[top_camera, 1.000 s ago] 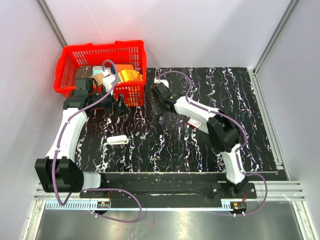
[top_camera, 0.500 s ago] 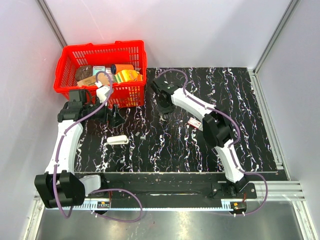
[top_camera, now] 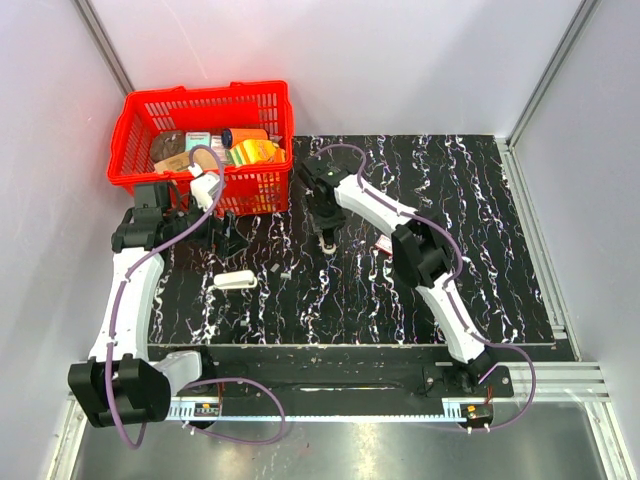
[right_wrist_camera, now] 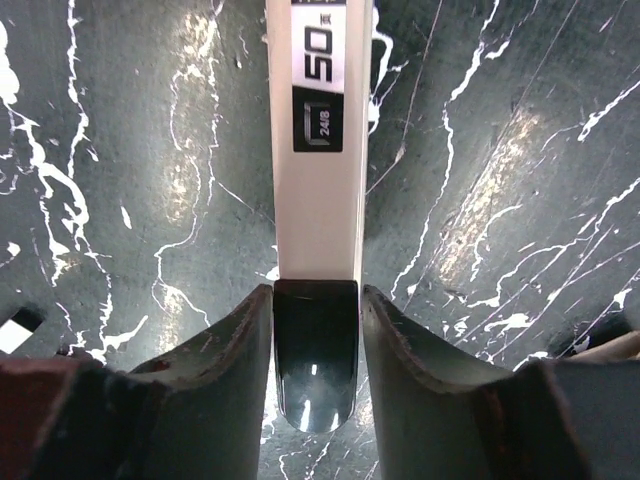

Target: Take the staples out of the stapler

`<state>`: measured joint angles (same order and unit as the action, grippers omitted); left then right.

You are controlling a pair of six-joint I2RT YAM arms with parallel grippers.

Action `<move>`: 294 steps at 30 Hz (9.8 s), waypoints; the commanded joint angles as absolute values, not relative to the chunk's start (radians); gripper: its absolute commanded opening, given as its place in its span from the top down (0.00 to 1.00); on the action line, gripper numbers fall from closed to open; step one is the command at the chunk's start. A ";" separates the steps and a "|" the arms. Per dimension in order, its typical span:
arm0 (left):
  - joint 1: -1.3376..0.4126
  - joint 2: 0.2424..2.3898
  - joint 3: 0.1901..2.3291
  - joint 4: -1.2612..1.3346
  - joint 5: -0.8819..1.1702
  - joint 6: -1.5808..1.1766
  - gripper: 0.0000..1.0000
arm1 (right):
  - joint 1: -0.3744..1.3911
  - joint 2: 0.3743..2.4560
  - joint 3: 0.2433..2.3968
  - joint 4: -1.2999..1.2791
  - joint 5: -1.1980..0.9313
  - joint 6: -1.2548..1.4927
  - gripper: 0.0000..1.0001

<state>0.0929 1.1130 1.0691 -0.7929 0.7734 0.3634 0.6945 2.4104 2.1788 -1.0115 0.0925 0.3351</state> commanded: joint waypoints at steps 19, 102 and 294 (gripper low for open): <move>0.100 1.069 1.052 -0.805 0.756 0.426 0.01 | 0.437 1.778 1.439 -0.641 0.290 0.491 0.18; 0.101 1.031 1.025 -0.824 0.723 0.512 0.01 | 0.641 1.861 1.062 -0.629 0.210 1.011 0.14; 0.359 1.071 1.072 -0.876 0.790 0.538 0.01 | 1.049 1.775 1.210 -0.762 0.569 0.948 0.99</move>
<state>0.3607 1.0798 1.0599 -0.8902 0.7803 0.5407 1.0367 1.7802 1.2095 -0.7872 0.5144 0.9325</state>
